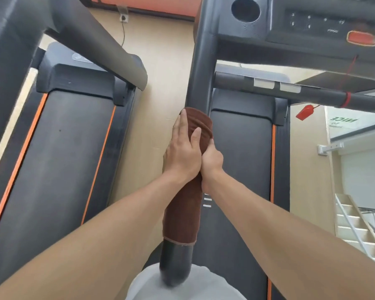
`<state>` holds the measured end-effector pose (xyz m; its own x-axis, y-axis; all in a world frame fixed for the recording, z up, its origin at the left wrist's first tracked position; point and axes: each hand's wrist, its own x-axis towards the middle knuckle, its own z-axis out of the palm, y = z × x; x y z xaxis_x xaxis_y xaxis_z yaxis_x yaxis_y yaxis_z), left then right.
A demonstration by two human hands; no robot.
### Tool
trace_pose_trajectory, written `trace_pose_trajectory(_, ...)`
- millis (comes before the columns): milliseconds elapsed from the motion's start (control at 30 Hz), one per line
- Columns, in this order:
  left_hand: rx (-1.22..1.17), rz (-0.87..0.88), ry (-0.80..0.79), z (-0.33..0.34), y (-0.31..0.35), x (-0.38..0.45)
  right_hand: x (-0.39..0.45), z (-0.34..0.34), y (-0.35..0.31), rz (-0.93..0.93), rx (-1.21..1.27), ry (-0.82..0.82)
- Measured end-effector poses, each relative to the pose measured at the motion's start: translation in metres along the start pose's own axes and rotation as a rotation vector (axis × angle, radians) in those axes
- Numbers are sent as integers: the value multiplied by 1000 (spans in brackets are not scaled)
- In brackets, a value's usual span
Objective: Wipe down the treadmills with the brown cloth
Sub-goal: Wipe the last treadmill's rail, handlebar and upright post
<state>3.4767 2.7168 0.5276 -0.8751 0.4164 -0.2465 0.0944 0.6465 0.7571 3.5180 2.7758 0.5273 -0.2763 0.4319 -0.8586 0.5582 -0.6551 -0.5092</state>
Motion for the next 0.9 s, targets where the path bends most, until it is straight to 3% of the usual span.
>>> trace_pose_trajectory(333, -110, 49, -44, 1, 41, 152, 68, 44, -121, -182, -168, 228)
trace_pose_trajectory(467, -76, 97, -39, 6, 46, 175, 85, 42, -129, -334, -420, 216)
trace_pose_trajectory(567, -104, 113, -36, 1, 48, 169, 71, 39, -127, -440, -560, 194)
trace_pose_trajectory(633, -116, 117, -50, 0, 45, 161, 62, 40, -122, -469, -604, 264)
trace_pose_trajectory(733, -220, 97, -78, -4, 29, 124, 46, 37, -93, -510, -543, 310)
trace_pose_trajectory(900, -370, 1, -60, -9, -15, 36, 14, 23, -21, -659, -482, 249)
